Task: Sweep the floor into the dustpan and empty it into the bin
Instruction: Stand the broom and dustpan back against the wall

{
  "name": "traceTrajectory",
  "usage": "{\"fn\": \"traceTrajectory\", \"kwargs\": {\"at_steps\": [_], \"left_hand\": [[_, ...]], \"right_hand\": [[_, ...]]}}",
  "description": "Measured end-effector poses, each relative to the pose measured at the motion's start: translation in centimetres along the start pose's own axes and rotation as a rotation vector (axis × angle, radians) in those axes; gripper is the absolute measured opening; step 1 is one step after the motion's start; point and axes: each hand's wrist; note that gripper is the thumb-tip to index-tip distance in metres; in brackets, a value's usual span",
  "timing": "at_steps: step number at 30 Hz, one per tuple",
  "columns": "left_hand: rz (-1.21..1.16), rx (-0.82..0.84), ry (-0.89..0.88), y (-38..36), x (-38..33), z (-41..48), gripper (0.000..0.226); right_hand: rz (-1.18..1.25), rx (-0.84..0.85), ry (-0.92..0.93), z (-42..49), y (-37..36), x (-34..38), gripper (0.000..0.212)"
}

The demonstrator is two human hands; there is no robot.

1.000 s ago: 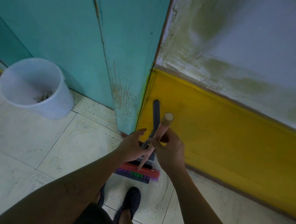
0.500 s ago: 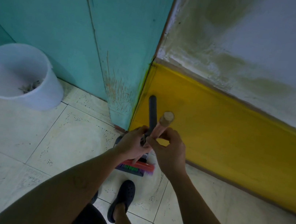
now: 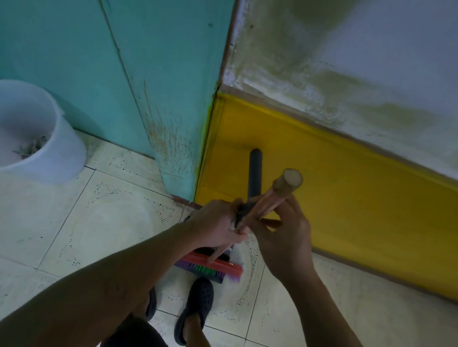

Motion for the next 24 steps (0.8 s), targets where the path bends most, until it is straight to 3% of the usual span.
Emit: {"fn": "traceTrajectory", "kwargs": {"at_steps": [3, 6, 8, 11, 13, 15, 19, 24], "left_hand": [[0.073, 0.008, -0.071, 0.8, -1.0, 0.5, 0.045], [0.152, 0.03, -0.077, 1.1, -1.8, 0.6, 0.05], [0.174, 0.038, -0.056, 1.0, -2.2, 0.7, 0.051], [0.167, 0.061, -0.014, 0.9, -2.8, 1.0, 0.055], [0.173, 0.082, 0.0, 1.0, -3.0, 1.0, 0.052], [0.155, 0.106, 0.028, 0.6, -2.6, 0.6, 0.048], [0.024, 0.085, 0.129, -0.7, -1.2, -0.4, 0.05], [-0.024, 0.06, 0.165, -0.6, -1.7, 0.1, 0.057]], "right_hand": [[-0.004, -0.005, 0.019, -0.1, 0.8, -0.4, 0.031], [-0.072, 0.073, -0.125, -0.4, 1.2, -2.3, 0.07], [-0.141, 0.19, -0.207, -0.4, 1.4, -3.3, 0.084], [-0.087, 0.334, -0.265, 0.0, 1.0, -3.4, 0.06], [-0.044, 0.343, -0.289, 0.4, 0.4, -2.9, 0.035], [-0.046, 0.366, -0.308, 0.5, -0.4, -3.0, 0.025], [-0.038, 0.38, -0.332, 0.3, -1.9, -3.8, 0.023], [-0.047, 0.382, -0.325, 1.3, -1.6, -3.7, 0.044]]}}
Point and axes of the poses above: each hand's wrist, its own z-axis towards the middle knuckle, its own y-axis out of the back of the hand, x = y × z, and after that the axes turned 3 degrees about -x, right-handed
